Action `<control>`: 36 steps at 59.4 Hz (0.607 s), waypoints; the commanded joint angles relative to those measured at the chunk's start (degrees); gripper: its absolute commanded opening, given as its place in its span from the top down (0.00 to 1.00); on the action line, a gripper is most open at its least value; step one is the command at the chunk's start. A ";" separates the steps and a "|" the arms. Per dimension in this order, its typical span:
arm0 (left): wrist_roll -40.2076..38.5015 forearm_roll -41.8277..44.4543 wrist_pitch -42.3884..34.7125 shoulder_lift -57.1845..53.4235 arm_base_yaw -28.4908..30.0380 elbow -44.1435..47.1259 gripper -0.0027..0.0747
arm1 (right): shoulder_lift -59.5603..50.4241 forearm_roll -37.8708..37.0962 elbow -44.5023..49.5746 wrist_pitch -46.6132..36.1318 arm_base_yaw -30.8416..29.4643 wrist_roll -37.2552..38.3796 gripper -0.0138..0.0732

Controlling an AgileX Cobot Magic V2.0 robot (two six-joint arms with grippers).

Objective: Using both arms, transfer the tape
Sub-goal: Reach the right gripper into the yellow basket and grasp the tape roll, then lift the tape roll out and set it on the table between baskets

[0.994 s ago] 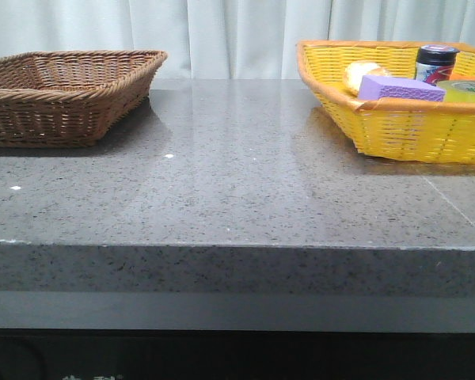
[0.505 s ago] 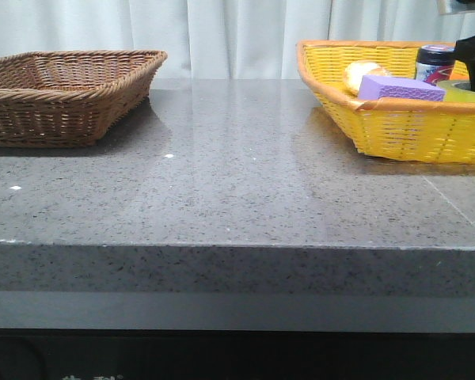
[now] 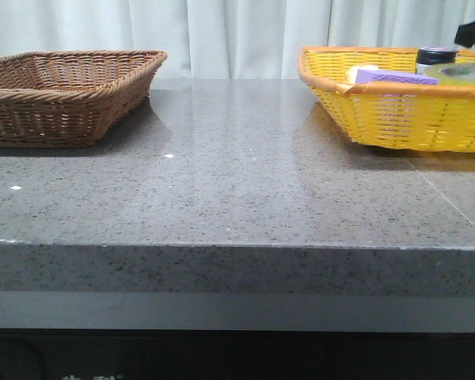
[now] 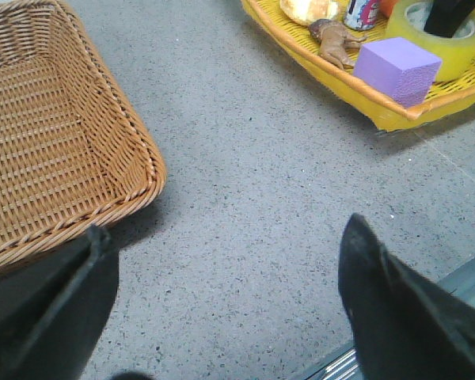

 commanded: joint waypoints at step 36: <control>-0.13 -0.32 -4.03 -0.40 -0.46 -1.96 0.24 | -15.39 6.25 -2.26 -2.10 17.35 -0.55 0.64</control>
